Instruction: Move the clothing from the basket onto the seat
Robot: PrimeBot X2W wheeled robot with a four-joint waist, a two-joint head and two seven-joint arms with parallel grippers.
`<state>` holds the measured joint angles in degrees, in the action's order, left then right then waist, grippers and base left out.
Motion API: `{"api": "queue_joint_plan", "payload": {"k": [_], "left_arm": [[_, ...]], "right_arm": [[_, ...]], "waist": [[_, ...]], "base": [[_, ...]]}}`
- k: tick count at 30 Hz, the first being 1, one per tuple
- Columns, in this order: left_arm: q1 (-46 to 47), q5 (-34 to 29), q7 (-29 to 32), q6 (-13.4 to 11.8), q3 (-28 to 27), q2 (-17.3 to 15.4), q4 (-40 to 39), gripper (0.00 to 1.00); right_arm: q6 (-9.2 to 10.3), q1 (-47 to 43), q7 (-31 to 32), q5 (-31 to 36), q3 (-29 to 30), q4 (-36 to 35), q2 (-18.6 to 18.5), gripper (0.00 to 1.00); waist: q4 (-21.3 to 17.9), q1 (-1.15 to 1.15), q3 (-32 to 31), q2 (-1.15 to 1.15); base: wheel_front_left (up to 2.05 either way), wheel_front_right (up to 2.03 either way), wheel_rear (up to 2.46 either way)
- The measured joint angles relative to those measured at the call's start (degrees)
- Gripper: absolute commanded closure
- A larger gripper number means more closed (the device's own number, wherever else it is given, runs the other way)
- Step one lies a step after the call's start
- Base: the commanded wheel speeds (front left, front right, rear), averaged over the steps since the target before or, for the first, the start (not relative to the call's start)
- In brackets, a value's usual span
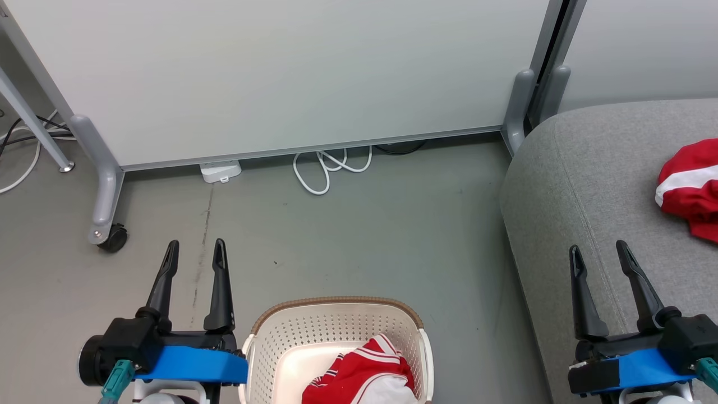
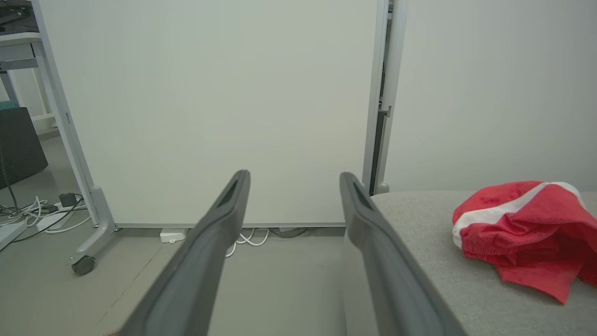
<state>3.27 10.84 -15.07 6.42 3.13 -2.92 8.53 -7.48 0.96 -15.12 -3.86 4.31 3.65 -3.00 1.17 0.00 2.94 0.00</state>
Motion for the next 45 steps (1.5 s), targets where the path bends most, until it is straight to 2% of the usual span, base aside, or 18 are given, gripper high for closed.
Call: {"api": "queue_joint_plan", "payload": {"k": [15, 22, 26, 33, 45], "left_arm": [[0.26, -0.31, 0.00, -0.02, 0.69, 0.00, 1.08, 0.00], [4.30, -1.31, 0.01, 0.69, 3.92, 0.00, 5.16, 0.00], [8.88, -1.02, -0.01, 0.73, 9.18, -0.87, 8.68, 0.00], [17.97, 2.90, 0.00, 0.96, 20.38, -4.50, 17.81, 0.00], [33.85, 9.07, 0.00, 0.99, 39.10, -9.20, 35.56, 0.00]], "right_arm": [[-0.01, -0.03, 0.00, -0.82, -0.45, 0.42, 0.03, 0.00], [0.00, 0.62, -0.01, -0.81, -0.52, 0.08, 0.04, 0.00], [0.00, 2.07, -0.01, -0.81, -0.54, -0.71, 0.04, 0.00], [0.00, 6.02, -0.01, -0.57, -1.19, -2.23, 0.05, 0.00], [0.00, 16.75, 0.00, -1.55, -3.77, -5.39, 0.04, 0.00]], "waist": [[-0.13, 0.00, 0.24, 0.00], [-0.32, 0.01, 1.61, 0.00], [-0.57, 0.01, 3.33, 0.00], [-1.46, 0.01, 8.67, 0.00], [-5.44, 0.02, 23.91, 0.00]], "base": [[0.00, 0.00, 0.00], [0.00, 0.00, 0.00], [0.00, 0.00, 0.00], [0.00, 0.00, 0.00], [0.00, 0.00, 0.00]]}}
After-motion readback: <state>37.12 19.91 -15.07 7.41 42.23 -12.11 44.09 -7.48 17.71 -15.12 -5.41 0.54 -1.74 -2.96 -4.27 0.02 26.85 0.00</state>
